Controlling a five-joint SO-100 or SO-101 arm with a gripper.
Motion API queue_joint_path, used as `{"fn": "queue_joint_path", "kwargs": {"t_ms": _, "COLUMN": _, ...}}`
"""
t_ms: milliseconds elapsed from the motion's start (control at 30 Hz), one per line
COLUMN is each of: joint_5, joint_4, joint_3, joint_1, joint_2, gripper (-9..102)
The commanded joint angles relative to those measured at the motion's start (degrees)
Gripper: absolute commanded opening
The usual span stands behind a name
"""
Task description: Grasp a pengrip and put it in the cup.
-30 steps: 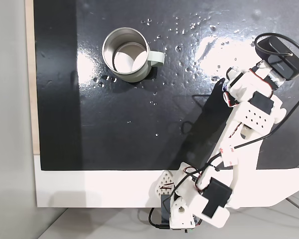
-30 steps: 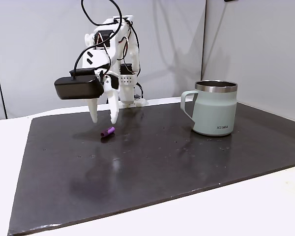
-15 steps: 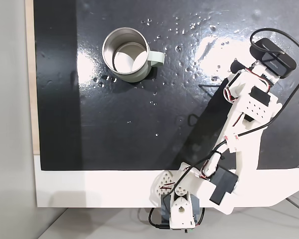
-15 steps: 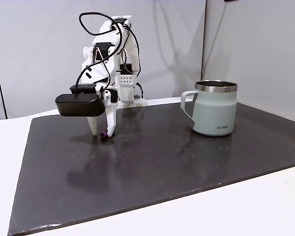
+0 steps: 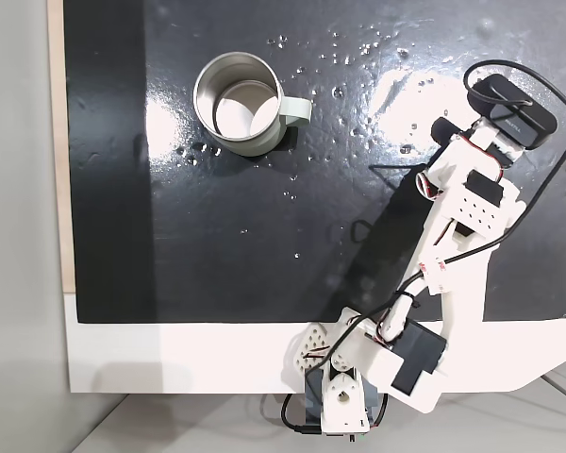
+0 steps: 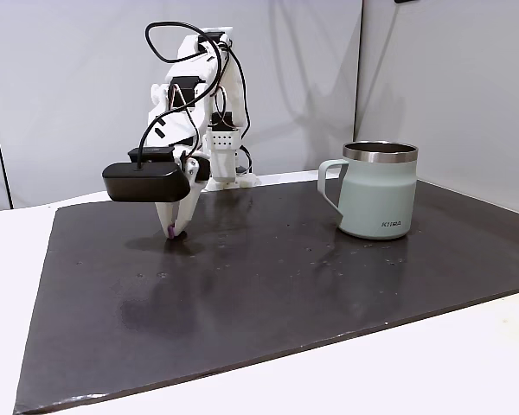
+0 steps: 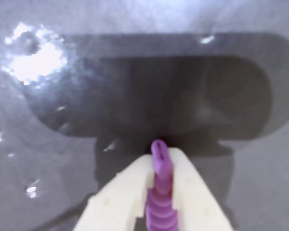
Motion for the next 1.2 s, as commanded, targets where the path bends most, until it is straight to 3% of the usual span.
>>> {"fn": "queue_joint_path", "kwargs": {"t_ms": 0, "joint_5": 5.3, "joint_4": 3.7, "joint_3": -4.9, "joint_1": -2.6, "joint_2": 4.2, "gripper": 0}}
{"fn": "queue_joint_path", "kwargs": {"t_ms": 200, "joint_5": 19.5, "joint_4": 22.5, "joint_3": -19.5, "joint_1": -6.9, "joint_2": 5.4, "gripper": 0}}
{"fn": "queue_joint_path", "kwargs": {"t_ms": 567, "joint_5": 42.4, "joint_4": 42.0, "joint_3": -26.0, "joint_1": -22.7, "joint_2": 16.7, "gripper": 0}}
{"fn": "queue_joint_path", "kwargs": {"t_ms": 833, "joint_5": 63.1, "joint_4": 47.8, "joint_3": -38.8, "joint_1": -32.6, "joint_2": 17.7, "gripper": 0}}
{"fn": "queue_joint_path", "kwargs": {"t_ms": 1167, "joint_5": 82.7, "joint_4": 45.4, "joint_3": -51.2, "joint_1": -39.3, "joint_2": 8.4, "gripper": 0}}
